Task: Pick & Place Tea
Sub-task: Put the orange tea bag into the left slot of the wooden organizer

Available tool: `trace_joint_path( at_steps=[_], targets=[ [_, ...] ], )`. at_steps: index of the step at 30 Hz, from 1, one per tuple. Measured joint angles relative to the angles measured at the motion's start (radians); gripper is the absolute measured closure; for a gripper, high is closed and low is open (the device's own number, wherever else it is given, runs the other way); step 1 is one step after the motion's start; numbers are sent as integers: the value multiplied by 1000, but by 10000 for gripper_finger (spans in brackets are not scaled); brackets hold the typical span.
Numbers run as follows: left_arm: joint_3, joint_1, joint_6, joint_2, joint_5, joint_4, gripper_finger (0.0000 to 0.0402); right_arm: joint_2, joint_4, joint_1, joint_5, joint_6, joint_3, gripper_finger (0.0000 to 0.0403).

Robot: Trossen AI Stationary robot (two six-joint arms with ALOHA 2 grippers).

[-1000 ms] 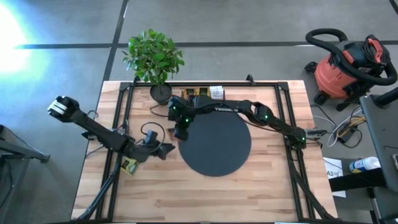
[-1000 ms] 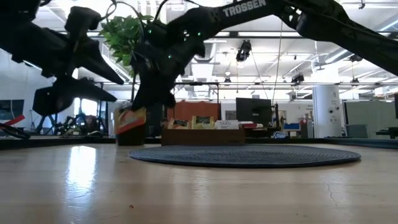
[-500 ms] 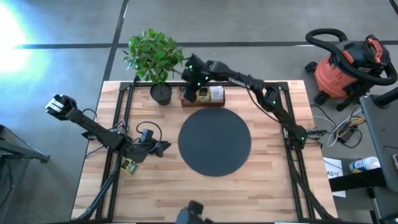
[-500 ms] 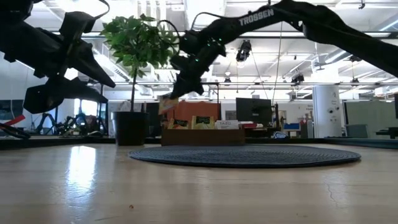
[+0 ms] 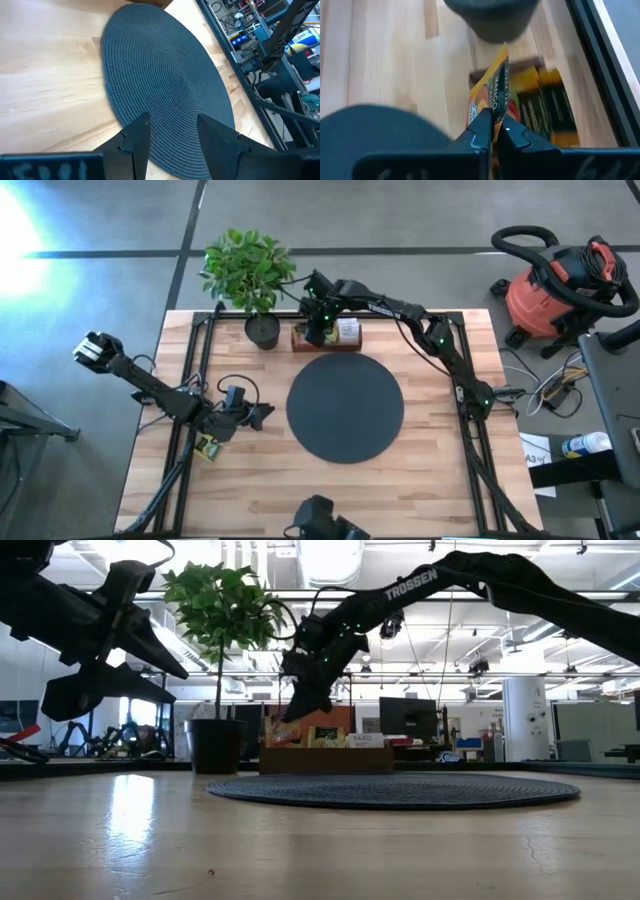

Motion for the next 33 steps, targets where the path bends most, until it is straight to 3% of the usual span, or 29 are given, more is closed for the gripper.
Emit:
trace_joint_path(
  at_steps=[6, 27, 33],
  targets=[
    [0, 0, -1, 0, 0, 0, 265, 0, 153, 4, 8, 27, -55, 395],
    [1, 0, -7, 0, 0, 3, 265, -17, 170, 5, 83, -52, -59, 394],
    [1, 0, -7, 0, 0, 3, 265, -14, 212, 11, 79, -51, -138, 394]
  ],
)
